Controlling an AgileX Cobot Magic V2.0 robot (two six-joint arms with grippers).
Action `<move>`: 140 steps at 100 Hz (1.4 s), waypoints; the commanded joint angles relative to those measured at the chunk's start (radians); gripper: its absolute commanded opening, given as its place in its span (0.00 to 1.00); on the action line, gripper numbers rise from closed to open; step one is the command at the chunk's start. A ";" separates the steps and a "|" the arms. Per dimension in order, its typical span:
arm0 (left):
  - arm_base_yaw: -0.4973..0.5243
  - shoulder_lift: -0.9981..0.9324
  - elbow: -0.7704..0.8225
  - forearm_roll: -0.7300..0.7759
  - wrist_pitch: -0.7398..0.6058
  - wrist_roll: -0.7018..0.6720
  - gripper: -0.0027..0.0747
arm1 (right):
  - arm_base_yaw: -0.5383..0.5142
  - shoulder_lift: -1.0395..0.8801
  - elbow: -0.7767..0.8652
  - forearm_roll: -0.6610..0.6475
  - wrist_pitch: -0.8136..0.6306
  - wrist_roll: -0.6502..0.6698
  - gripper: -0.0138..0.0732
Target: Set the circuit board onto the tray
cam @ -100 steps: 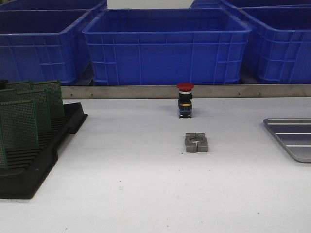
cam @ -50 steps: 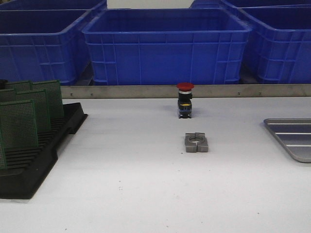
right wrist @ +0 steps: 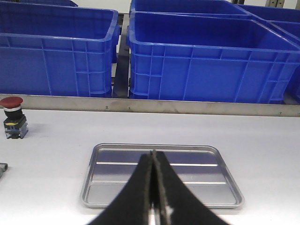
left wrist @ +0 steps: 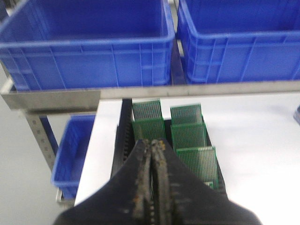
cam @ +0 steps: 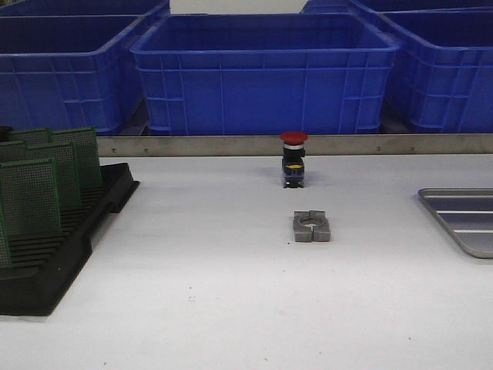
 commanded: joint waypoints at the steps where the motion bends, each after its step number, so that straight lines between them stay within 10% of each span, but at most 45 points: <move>1: 0.000 0.097 -0.081 -0.018 -0.012 0.001 0.01 | -0.005 -0.021 0.000 -0.008 -0.074 -0.007 0.09; 17: 0.000 0.281 -0.187 -0.018 0.118 0.005 0.06 | -0.005 -0.021 0.000 -0.008 -0.074 -0.007 0.09; 46: 0.000 0.562 -0.361 -0.018 0.331 0.148 0.54 | -0.005 -0.021 0.000 -0.008 -0.074 -0.007 0.09; 59: 0.000 0.664 -0.420 -0.056 0.409 0.350 0.54 | -0.005 -0.021 0.000 -0.008 -0.074 -0.007 0.09; 90: 0.000 0.796 -0.453 -0.319 0.473 1.318 0.54 | -0.005 -0.021 0.000 -0.008 -0.074 -0.007 0.09; 140: 0.000 0.966 -0.455 -0.347 0.349 1.549 0.54 | -0.005 -0.021 0.000 -0.008 -0.074 -0.007 0.09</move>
